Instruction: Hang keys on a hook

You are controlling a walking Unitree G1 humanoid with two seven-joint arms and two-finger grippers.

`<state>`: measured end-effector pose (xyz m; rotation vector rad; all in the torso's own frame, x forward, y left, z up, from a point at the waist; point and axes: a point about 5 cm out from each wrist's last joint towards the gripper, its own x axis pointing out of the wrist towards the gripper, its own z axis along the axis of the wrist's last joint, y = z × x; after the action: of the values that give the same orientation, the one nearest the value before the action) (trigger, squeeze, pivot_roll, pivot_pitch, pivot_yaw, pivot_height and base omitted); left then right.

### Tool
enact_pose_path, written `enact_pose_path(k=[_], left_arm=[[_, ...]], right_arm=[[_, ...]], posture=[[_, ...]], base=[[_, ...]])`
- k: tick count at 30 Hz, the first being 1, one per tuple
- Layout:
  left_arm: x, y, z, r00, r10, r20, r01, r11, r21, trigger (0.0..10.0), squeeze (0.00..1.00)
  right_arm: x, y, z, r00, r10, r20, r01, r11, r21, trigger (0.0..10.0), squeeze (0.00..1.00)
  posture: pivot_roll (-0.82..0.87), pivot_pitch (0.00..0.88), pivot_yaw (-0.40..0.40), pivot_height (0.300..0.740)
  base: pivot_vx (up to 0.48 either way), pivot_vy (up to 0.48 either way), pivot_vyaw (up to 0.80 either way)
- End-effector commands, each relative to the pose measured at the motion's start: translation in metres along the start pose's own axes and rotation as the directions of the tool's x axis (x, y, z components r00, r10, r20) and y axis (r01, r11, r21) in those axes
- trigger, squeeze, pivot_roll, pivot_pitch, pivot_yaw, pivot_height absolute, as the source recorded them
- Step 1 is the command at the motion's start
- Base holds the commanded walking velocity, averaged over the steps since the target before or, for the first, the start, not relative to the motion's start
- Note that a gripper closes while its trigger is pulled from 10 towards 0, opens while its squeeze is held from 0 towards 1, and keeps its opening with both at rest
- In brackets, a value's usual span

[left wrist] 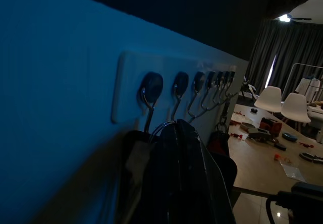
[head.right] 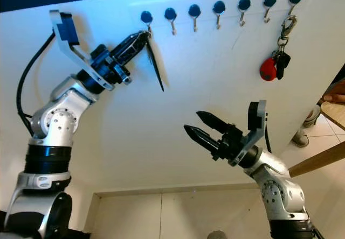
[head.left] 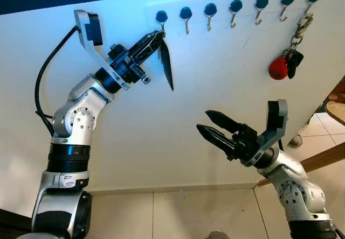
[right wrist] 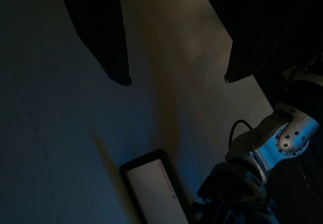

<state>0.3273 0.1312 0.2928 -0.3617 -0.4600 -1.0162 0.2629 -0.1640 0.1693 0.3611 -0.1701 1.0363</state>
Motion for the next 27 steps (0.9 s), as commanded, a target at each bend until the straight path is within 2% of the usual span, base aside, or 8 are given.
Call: enact_pose_path(k=[1, 18, 23, 27], left_arm=[[-0.003, 0.004, 0.007, 0.999, 0.026, 0.024, -0.027, 0.999, 0.025, 10.0, 0.0], [-0.001, 0.003, 0.001, 1.0, 0.023, -0.002, -0.023, 0.999, 0.034, 10.0, 0.0], [0.002, 0.007, -0.003, 0.997, 0.062, -0.045, -0.062, 0.998, 0.019, 10.0, 0.0], [0.003, 0.01, -0.003, 0.995, 0.088, -0.047, -0.087, 0.996, 0.016, 10.0, 0.0]], right_arm=[[0.001, 0.001, -0.006, 1.0, -0.004, -0.011, 0.004, 1.0, 0.013, 10.0, 0.0], [0.002, 0.0, -0.006, 1.0, -0.002, -0.018, 0.002, 1.0, 0.007, 10.0, 0.0], [0.003, -0.001, -0.006, 1.0, -0.002, -0.018, 0.002, 1.0, 0.007, 10.0, 0.0], [0.003, 0.0, -0.006, 1.0, -0.001, -0.017, 0.001, 1.0, 0.008, 10.0, 0.0]], posture=[[-0.2, 0.114, 0.138, 0.74], [-0.2, 0.103, 0.128, 0.74], [-0.2, 0.103, 0.128, 0.74], [-0.2, 0.104, 0.132, 0.74]], base=[[0.0, 0.0, 0.0], [0.0, 0.0, 0.0], [0.0, 0.0, 0.0], [0.0, 0.0, 0.0]])
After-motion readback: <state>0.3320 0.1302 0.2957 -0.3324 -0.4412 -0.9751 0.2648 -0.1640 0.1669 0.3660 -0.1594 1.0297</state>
